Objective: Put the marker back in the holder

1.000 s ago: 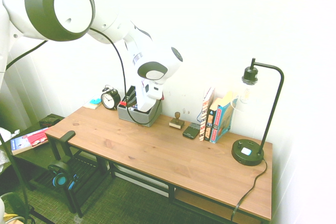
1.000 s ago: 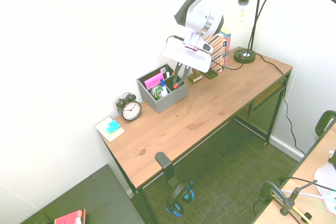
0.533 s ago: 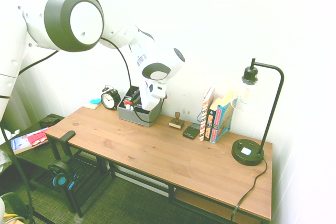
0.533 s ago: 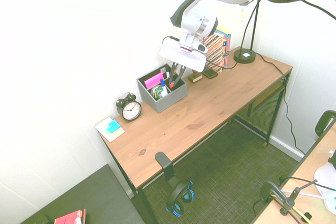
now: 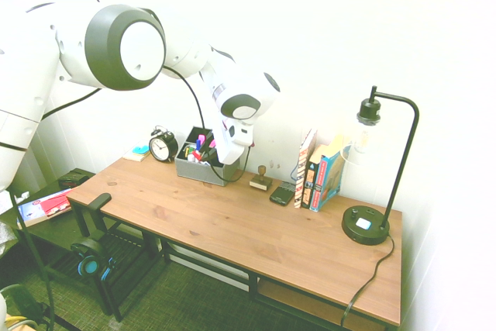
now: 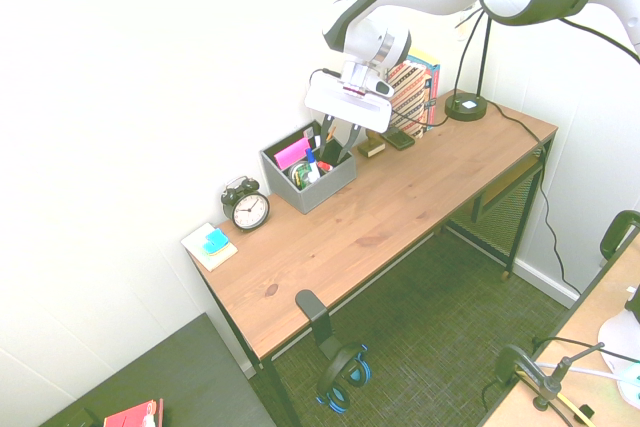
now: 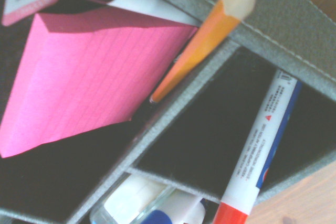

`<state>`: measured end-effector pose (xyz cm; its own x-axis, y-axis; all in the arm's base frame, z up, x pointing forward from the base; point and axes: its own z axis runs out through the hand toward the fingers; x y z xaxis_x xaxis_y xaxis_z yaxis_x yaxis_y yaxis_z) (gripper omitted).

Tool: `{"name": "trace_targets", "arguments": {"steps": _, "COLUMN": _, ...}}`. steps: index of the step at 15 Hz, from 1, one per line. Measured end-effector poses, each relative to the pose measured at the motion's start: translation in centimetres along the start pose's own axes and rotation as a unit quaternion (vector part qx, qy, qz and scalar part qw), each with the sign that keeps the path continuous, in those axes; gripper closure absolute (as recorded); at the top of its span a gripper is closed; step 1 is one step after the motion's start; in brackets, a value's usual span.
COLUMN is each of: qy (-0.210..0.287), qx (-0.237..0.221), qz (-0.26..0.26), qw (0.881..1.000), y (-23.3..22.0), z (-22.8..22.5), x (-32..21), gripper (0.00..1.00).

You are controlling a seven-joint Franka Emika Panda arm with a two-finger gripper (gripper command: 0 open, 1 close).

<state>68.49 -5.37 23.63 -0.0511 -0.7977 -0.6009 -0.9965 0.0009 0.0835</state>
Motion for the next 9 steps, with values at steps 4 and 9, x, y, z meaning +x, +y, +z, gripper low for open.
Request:
{"name": "trace_targets", "arguments": {"steps": 4, "qy": 0.087, "qx": -0.046, "qz": -0.083, "qw": 0.992, "y": 3.4, "z": -5.8, "x": -6.6, "gripper": 0.0}}
{"name": "trace_targets", "arguments": {"steps": 9, "qy": 0.222, "qx": -0.102, "qz": -0.175, "qw": 0.954, "y": 12.0, "z": -9.5, "x": -13.3, "gripper": 0.0}}
